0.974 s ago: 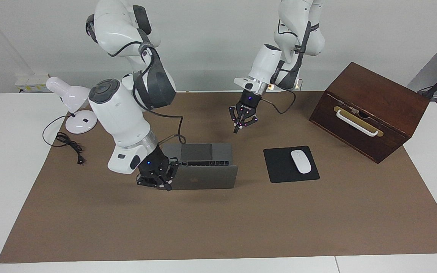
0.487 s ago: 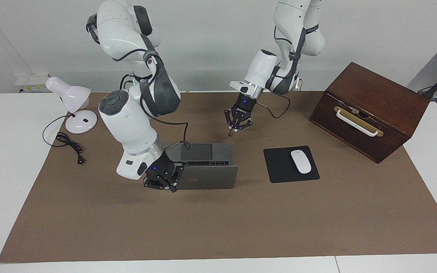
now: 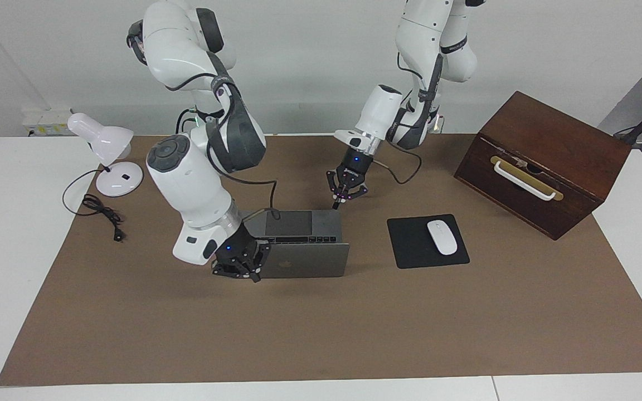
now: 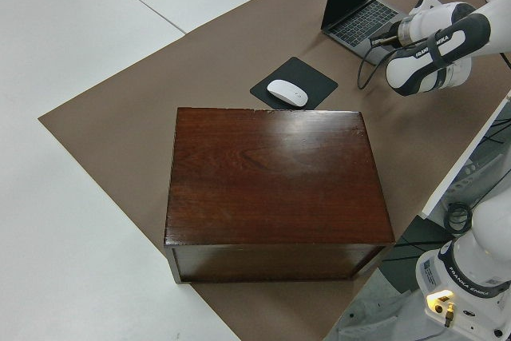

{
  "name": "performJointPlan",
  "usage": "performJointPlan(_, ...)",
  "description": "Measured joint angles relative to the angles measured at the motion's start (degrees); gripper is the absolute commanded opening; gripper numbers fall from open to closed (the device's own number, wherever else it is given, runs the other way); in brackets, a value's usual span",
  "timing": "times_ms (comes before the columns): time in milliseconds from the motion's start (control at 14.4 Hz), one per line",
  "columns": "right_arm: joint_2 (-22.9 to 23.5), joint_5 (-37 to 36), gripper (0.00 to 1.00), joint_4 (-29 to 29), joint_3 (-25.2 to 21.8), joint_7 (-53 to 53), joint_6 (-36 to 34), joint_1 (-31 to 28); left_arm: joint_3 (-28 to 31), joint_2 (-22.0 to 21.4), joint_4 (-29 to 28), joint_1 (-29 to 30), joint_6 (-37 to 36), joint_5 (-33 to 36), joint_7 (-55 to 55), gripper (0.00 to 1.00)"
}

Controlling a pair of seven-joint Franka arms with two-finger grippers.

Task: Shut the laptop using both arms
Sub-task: 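Hold the laptop base with the left gripper while the right gripper grips the lid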

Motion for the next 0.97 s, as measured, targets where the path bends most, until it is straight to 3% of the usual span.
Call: performJointPlan(974, -1.2, 0.1, 0.0, -3.5, 0.1, 0.0, 0.0, 0.0, 0.2, 4.0, 0.6, 0.0, 0.2, 0.4, 3.8, 0.0)
